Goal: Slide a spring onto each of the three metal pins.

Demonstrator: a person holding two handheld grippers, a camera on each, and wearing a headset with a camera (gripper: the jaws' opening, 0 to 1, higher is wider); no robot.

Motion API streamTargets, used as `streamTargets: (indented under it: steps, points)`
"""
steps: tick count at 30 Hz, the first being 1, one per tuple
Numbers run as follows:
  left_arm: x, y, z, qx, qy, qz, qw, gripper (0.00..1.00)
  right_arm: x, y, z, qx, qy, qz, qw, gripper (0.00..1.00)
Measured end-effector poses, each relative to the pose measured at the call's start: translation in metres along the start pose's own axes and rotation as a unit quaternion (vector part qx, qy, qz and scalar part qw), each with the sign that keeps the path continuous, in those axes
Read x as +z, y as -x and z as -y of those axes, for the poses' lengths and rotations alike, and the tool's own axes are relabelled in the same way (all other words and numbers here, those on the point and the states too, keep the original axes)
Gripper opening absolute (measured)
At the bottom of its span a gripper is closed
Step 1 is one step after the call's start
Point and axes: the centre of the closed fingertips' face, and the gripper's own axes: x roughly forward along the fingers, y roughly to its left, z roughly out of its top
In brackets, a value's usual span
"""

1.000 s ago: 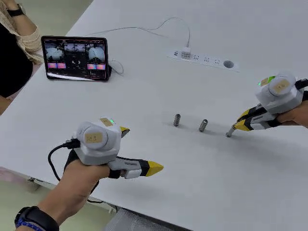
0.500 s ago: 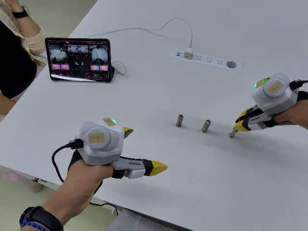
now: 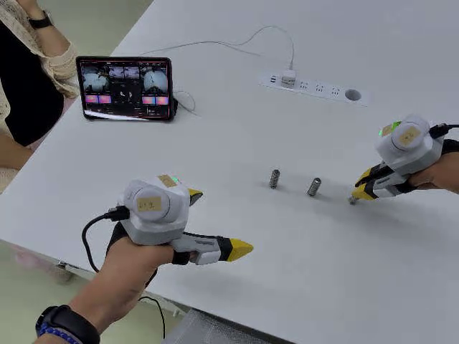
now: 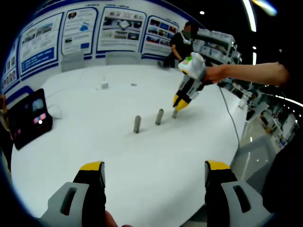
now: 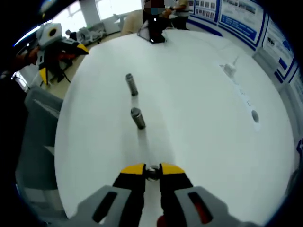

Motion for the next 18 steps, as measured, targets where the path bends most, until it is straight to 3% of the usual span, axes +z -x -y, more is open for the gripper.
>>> streamTargets:
  steps: [18]
  points:
    - [0.001, -0.001, 0.0, 0.002, 0.001, 0.003, 1.0, 0.87, -0.01, -0.011, 0.002, -0.01, 0.008, -0.019, 0.9997, 0.16]
